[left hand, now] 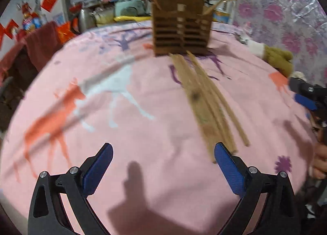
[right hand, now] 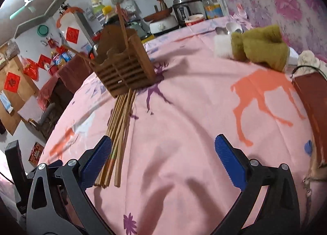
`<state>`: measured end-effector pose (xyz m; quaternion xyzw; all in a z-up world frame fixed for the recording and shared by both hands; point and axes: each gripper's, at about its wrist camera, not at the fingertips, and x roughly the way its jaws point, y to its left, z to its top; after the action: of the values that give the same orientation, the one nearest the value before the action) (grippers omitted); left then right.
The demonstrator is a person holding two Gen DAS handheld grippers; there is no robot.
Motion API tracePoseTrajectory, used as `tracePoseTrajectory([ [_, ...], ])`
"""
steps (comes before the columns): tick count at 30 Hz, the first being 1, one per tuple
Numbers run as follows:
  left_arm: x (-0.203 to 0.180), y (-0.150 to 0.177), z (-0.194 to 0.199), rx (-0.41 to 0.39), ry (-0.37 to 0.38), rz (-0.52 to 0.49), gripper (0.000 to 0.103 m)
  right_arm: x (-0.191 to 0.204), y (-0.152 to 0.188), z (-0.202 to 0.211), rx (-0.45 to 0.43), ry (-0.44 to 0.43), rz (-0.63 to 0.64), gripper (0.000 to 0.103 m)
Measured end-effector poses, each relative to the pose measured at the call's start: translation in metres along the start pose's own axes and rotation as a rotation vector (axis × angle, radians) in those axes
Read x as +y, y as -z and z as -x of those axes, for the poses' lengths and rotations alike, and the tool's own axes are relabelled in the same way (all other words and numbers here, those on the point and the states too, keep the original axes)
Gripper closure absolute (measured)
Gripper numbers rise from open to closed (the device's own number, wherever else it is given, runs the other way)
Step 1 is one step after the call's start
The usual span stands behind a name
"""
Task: Organize utensils
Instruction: 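Move both tools back over the chopstick pile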
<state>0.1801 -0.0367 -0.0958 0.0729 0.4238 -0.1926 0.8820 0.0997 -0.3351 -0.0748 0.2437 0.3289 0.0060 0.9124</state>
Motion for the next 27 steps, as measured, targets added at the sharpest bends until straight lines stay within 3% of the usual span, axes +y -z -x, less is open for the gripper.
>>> tracePoseTrajectory([
  [4,-0.016,0.0,-0.016,0.045,0.037,-0.021,0.006,0.003,0.003,-0.002,-0.006,0.009,0.021,0.006],
  [8,-0.018,-0.008,-0.032,0.078,-0.028,-0.043,0.004,0.0,0.004,-0.004,0.008,0.016,0.018,0.006],
  [13,0.036,-0.013,-0.035,0.088,-0.168,0.101,0.005,0.017,0.011,-0.007,0.03,0.014,0.104,0.006],
  [17,0.057,-0.008,-0.029,0.053,-0.104,0.192,0.005,0.049,0.031,-0.013,0.067,-0.01,0.276,0.006],
  [22,0.054,-0.008,-0.03,0.063,-0.13,0.173,0.005,0.09,0.057,-0.027,0.102,0.021,0.485,0.006],
  [27,0.055,-0.008,-0.03,0.053,-0.12,0.186,0.005,0.09,0.053,-0.044,0.201,0.028,0.458,0.006],
])
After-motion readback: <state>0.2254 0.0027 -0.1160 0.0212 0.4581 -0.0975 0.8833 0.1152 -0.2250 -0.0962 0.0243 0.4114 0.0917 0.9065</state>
